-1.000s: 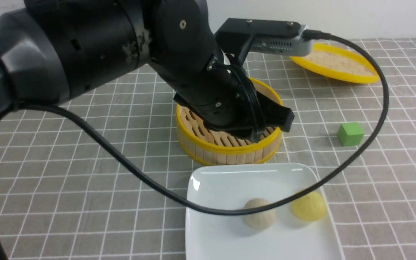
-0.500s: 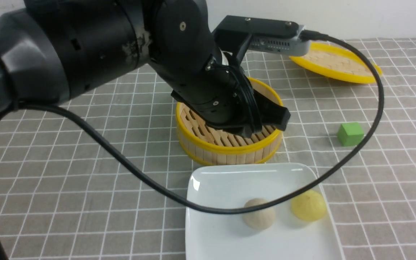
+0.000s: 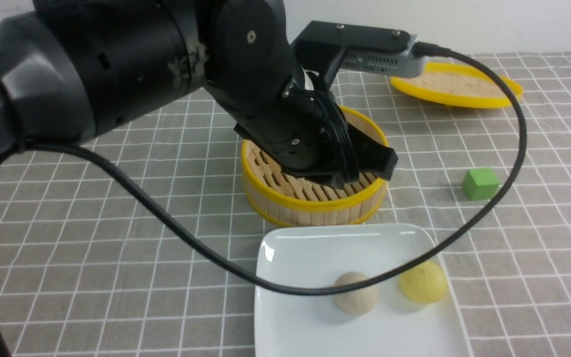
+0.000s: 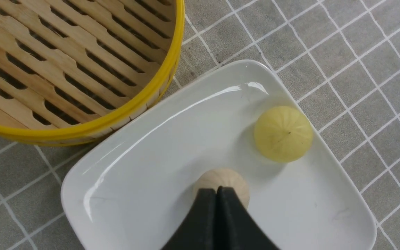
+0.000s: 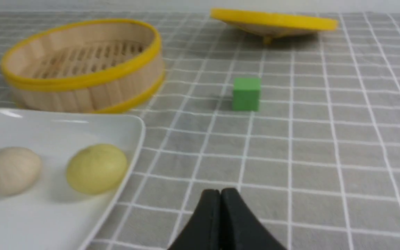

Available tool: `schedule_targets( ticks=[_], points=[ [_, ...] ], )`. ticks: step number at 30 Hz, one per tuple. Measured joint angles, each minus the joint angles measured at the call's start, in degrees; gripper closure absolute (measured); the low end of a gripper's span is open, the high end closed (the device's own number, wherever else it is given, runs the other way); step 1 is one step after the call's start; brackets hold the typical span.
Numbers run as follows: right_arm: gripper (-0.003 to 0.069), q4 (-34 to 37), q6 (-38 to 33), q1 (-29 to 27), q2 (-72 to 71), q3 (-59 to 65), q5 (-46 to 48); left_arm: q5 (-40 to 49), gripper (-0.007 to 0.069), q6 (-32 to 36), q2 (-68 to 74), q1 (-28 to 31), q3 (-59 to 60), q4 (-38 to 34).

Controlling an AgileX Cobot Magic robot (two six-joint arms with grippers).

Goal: Put the steamed buns into the plate on the grey tablecloth.

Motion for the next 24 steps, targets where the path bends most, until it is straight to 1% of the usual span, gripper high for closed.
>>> schedule_targets(
  ticks=[2, 3, 8, 12, 13, 14, 18, 22, 23, 24],
  points=[
    [0.0650, -0.1, 0.0, -2.6, 0.0, 1.0, 1.7, 0.5, 0.0622, 0.0, -0.1, 0.0, 0.0, 0.3],
    [0.0650, -0.1, 0.0, -2.9, 0.0, 1.2, 1.9, 0.6, 0.0622, 0.0, -0.3, 0.0, 0.0, 0.5],
    [0.0645, -0.2, 0.0, -7.2, 0.0, 1.6, 2.1, 4.0, 0.0622, 0.0, -3.6, 0.0, 0.0, 5.0],
    [0.0639, -0.4, 0.0, -10.2, 0.0, 1.7, 1.9, 7.7, 0.0622, 0.0, -10.1, 0.0, 0.0, 10.3],
    [0.0639, -0.4, 0.0, -10.3, 0.0, 1.7, 1.8, 7.7, 0.0622, 0.0, -10.5, 0.0, 0.0, 10.6],
    [0.0637, -0.4, 0.0, -11.4, 0.0, 1.7, 1.8, 9.4, 0.0621, -0.4, -14.0, 0.0, 0.0, 12.7],
    [0.0632, -0.5, 0.0, -12.3, 0.0, 1.7, 1.8, 13.1, 0.0619, -2.7, -20.1, 0.0, 0.3, 16.4],
    [0.0628, -0.6, 0.0, -12.5, 0.0, 1.7, 1.7, 14.1, 0.0619, -5.3, -27.9, 0.0, 5.8, 18.2],
    [0.0624, -0.6, 0.0, -12.5, 0.0, 1.7, 1.7, 11.5, 0.0619, -7.0, -31.6, 0.0, 11.8, 18.4],
    [0.0622, -0.6, 0.0, -12.5, 0.0, 1.7, 1.7, 8.8, 0.0619, -8.4, -33.6, 0.0, 15.1, 18.4]
  ],
)
